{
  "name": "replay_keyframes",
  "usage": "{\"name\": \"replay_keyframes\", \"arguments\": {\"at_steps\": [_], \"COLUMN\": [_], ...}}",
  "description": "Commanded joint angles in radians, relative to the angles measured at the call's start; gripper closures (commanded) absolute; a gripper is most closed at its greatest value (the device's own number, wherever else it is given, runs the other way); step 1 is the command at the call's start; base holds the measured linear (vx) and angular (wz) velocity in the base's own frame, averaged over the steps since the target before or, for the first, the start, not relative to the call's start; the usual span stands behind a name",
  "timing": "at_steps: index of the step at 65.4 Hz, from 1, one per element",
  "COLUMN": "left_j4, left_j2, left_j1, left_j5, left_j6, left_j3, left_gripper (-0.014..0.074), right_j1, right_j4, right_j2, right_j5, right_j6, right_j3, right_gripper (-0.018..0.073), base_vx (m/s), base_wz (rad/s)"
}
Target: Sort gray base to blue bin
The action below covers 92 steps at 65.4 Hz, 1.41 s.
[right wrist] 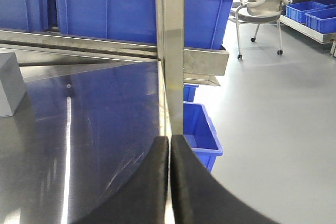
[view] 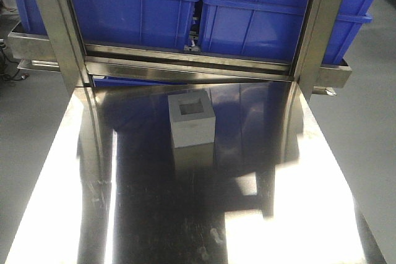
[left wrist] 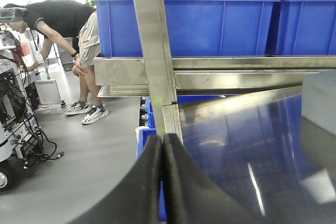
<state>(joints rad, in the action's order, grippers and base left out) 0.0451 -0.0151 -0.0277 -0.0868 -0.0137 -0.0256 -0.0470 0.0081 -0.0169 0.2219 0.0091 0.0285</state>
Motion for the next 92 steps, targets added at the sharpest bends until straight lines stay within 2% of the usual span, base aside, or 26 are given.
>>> {"name": "replay_keyframes", "arguments": {"at_steps": [1, 83, 92], "left_j4": [-0.002, -0.002, -0.003], "left_j2": [-0.010, -0.011, -0.010], "left_j1": [0.002, 0.002, 0.002], "left_j5": [0.073, 0.080, 0.087], "left_j6": [0.002, 0.001, 0.033], "left_j3": [0.021, 0.021, 0.048], "left_gripper": [0.0603, 0.0603, 0.0603], "right_j1": [0.000, 0.000, 0.000], "right_j4": [-0.008, -0.008, -0.008], "right_j2": [0.001, 0.001, 0.001], "right_j5": [-0.074, -0.074, -0.074], "right_j6": [-0.009, -0.009, -0.009], "right_j3": [0.000, 0.000, 0.000], "right_gripper": [0.0564, 0.0564, 0.0564], "base_vx": [0.00, 0.00, 0.00], "base_wz": [0.00, 0.00, 0.00]}}
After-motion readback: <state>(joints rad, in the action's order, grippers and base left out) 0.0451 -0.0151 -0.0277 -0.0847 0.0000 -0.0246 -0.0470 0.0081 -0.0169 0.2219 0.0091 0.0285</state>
